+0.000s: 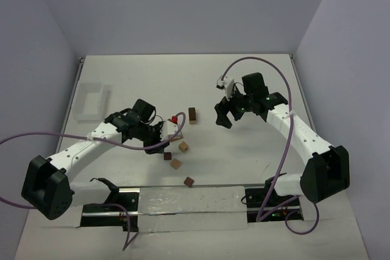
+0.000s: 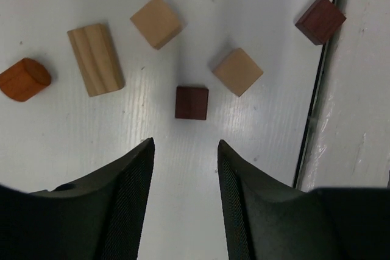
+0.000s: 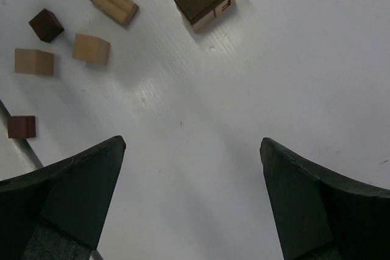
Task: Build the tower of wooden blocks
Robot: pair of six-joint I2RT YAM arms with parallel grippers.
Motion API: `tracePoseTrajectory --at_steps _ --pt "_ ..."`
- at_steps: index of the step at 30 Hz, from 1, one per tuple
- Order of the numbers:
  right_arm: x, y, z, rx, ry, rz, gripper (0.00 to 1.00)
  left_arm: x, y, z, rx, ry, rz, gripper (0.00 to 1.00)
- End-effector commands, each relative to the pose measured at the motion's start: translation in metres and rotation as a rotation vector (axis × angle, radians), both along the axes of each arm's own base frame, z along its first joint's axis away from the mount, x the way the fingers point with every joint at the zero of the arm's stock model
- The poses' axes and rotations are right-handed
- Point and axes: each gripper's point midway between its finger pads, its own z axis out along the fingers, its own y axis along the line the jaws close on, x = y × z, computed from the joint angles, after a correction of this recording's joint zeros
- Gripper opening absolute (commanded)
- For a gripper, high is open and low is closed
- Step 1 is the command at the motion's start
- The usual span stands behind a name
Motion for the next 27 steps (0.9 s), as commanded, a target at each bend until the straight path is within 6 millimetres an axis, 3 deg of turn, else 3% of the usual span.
tracePoseTrajectory --at_steps 1,6,8,10,14,17,24,27 --pt "0.011 0.001 0.019 0.086 -0.051 -0.062 1.00 -0.011 -0.019 -0.006 0.062 -0.061 0.001 0.52" --pt "0.014 0.001 0.015 0.119 -0.026 -0.080 1.00 -0.030 -0.020 -0.009 0.091 -0.072 -0.110 0.61" --pt "0.014 0.002 0.014 0.120 -0.023 -0.080 1.00 -0.029 -0.021 -0.006 0.074 -0.127 -0.185 0.71" --pt "0.014 0.001 0.013 0.119 -0.021 -0.081 1.00 -0.026 -0.024 -0.002 0.063 -0.166 -0.200 0.73" --pt "0.016 -0.001 0.011 0.112 -0.021 -0.090 1.00 -0.036 -0.034 -0.010 0.112 -0.142 -0.226 0.47" --pt "0.017 -0.001 0.010 0.111 -0.019 -0.092 1.00 -0.050 -0.033 -0.022 0.175 -0.109 -0.224 0.37" --pt "0.013 -0.003 0.009 0.112 -0.021 -0.092 1.00 -0.067 -0.036 -0.031 0.255 0.037 -0.057 0.37" --pt "0.014 -0.004 0.008 0.110 -0.020 -0.093 1.00 -0.067 -0.039 -0.029 0.282 0.084 0.001 0.50"
